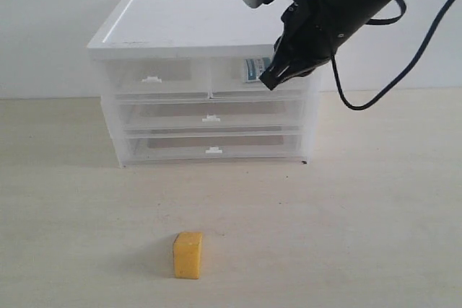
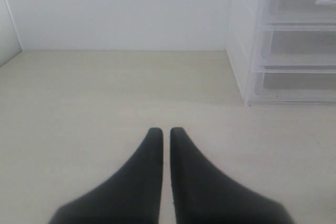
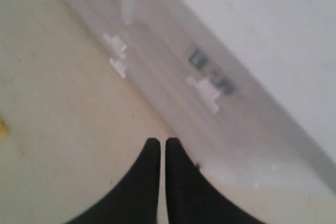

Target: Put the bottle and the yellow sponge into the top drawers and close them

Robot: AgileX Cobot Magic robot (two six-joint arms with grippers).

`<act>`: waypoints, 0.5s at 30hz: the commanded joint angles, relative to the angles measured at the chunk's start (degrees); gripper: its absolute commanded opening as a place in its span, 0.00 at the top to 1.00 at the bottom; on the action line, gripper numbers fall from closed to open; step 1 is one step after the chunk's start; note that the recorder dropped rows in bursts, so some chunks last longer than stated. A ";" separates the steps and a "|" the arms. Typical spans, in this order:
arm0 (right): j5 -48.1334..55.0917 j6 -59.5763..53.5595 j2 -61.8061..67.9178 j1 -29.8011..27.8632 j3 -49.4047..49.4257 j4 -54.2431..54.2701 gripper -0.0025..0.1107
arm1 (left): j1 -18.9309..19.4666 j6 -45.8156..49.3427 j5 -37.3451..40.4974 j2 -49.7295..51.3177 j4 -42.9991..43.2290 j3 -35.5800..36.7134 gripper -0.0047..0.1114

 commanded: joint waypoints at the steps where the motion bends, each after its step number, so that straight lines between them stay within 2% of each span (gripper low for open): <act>1: 13.99 14.00 -3.33 -0.59 -0.21 -16.96 0.97 | 0.20 0.18 -0.16 -0.22 -0.23 0.23 0.92; 5: 24.02 21.10 -3.67 -1.54 -0.32 -27.74 0.97 | 0.20 0.18 -0.16 -0.22 -0.23 0.23 0.92; 6: 24.75 23.63 -3.67 -3.54 -0.32 -28.79 0.97 | 0.20 0.18 -0.16 -0.22 -0.23 0.23 0.92; 7: 24.75 24.99 -3.93 -4.61 -0.32 -28.79 0.97 | 0.20 0.18 -0.16 -0.22 -0.23 0.23 0.92; 11: 24.75 37.74 -7.81 -15.97 -0.18 -27.43 0.97 | 0.20 0.18 -0.16 -0.22 -0.23 0.23 0.92; 13: 22.94 38.68 -11.67 -19.37 1.73 -25.57 0.97 | 0.20 0.18 -0.16 -0.22 -0.23 0.23 0.92; 15: 18.68 39.38 -16.14 -20.01 5.13 -24.89 0.97 | 0.20 0.18 -0.16 -0.22 -0.23 0.23 0.92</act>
